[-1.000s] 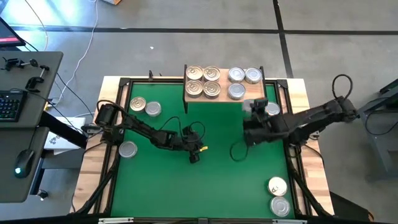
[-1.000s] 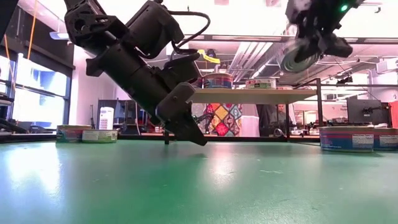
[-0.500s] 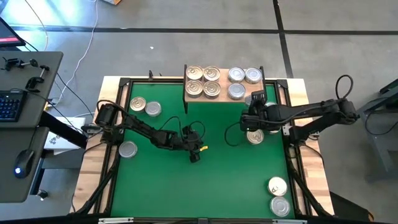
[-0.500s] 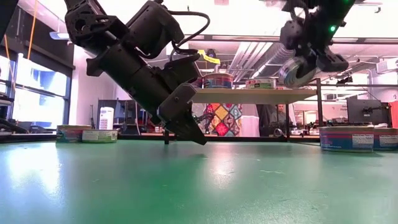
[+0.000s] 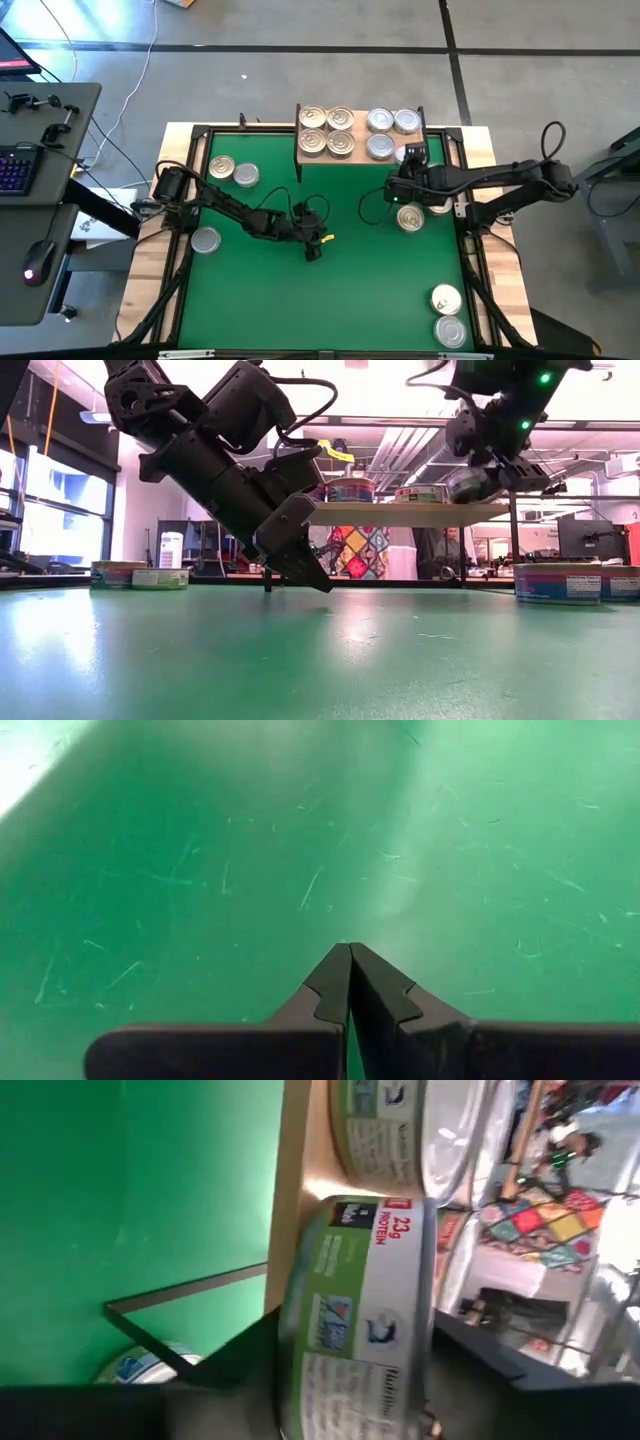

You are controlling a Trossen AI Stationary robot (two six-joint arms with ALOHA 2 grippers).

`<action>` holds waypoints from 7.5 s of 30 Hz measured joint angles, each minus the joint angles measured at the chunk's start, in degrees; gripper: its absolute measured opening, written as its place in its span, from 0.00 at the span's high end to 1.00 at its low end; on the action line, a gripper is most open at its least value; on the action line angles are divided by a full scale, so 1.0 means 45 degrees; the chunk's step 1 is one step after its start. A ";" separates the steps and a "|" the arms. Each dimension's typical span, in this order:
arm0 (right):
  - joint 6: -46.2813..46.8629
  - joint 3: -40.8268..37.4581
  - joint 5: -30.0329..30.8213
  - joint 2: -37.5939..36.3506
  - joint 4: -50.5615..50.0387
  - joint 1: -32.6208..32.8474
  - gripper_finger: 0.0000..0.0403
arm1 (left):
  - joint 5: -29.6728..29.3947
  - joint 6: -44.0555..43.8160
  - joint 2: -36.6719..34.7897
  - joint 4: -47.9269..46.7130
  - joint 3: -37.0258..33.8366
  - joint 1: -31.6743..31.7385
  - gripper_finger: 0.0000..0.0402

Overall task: Stack canned seafood by type on shelf
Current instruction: Put the green tuna can on the shelf, then stack the blue pink tuna can on top of the blue pink tuna can on the shelf

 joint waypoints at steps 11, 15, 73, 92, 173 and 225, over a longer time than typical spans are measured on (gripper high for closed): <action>-0.0308 0.0457 -0.1213 -0.0281 0.0195 -0.0658 0.38 | 0.0000 -0.0005 0.0000 0.0000 0.0000 0.0000 1.00; -0.0471 0.0748 -0.1150 -0.0756 0.0240 -0.0936 0.38 | 0.0004 -0.0010 -0.0005 0.0015 0.0010 0.0000 1.00; 1.4094 -0.3333 -0.6870 0.2018 0.6586 0.5608 0.92 | -0.0656 0.0855 -0.0394 0.1403 0.0032 -0.1370 1.00; 0.9345 -0.3303 -0.7220 0.0611 1.2571 0.5982 1.00 | -0.0730 0.0772 -0.1997 0.0789 0.0064 -0.1764 1.00; 1.0113 0.1443 -0.5181 0.4722 0.7847 0.5824 0.26 | -0.0343 -0.0832 -0.0078 -0.3757 0.1556 -0.2560 1.00; 0.0357 0.3313 -1.0557 0.5719 0.4159 0.3944 0.32 | -0.0350 -0.1020 -0.0078 -0.1983 0.0840 -0.2540 1.00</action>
